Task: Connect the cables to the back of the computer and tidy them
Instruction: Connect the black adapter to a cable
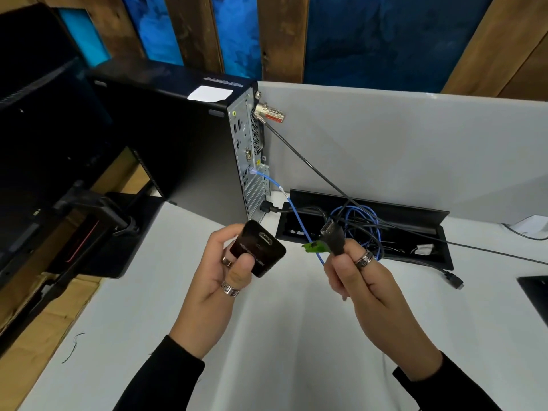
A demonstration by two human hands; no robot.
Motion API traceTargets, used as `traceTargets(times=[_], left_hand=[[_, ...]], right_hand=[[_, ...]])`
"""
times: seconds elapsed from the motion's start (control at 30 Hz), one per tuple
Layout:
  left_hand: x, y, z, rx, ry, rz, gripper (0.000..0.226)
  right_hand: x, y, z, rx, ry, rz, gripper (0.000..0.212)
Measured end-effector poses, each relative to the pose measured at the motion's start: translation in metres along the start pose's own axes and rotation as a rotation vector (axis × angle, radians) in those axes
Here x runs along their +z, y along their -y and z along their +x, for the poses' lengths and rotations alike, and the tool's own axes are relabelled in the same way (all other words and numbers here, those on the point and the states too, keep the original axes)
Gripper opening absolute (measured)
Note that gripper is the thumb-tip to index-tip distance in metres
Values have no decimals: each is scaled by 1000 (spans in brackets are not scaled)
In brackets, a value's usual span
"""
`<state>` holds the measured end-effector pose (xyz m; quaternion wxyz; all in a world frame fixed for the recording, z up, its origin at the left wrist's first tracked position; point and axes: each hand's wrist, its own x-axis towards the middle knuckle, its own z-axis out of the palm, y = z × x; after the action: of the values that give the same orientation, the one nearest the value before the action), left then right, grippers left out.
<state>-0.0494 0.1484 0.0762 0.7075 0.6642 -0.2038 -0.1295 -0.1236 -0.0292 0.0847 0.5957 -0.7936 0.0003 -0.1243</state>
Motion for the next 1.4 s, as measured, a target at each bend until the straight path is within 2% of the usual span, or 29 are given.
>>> traceTargets(times=[0.13,0.27,0.4,1.03,1.23,1.4], left_hand=[[-2,-4,-2,-90,3,-8,28],[-5,-4,-7,-145,68,-36,60],[-3,-11,-9,-139,133,-119,72],[-6,-14,-18,-134,220,-167,67],[-5,-15,-16,-161,253,-103,68],[-6,-15,-13,-174,264,-39,91]], right_hand=[[-4,9,0,8,4,23,20],[-5,12,0,0,12,-31,17],[-6,12,0,-22,13,-92,19],[-5,18,-9,-121,-43,-132,17],[-3,14,-7,-154,-37,-136,23],[-11,12,-4,-257,-38,-352,25]])
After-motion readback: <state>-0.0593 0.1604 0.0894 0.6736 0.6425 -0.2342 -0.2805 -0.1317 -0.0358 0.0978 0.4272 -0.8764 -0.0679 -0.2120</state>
